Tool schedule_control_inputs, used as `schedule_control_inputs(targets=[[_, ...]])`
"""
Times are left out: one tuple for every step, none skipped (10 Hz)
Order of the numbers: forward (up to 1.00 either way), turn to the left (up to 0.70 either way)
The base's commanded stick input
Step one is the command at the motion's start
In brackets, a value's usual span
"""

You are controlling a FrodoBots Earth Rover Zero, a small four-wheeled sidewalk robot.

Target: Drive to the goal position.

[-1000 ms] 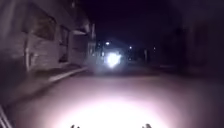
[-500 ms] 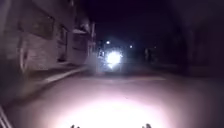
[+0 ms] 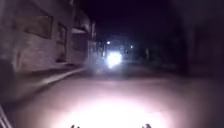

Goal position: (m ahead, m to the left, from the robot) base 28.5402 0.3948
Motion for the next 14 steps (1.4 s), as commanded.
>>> schedule_control_inputs(targets=[[0.5, 0.0], [0.5, 0.0], [0.5, 0.0], [0.5, 0.0], [0.5, 0.0], [0.5, 0.0], [0.5, 0.0], [0.5, 0.0], [0.5, 0.0], [0.5, 0.0], [0.5, 0.0], [0.5, 0.0], [0.5, 0.0], [0.5, 0.0]])
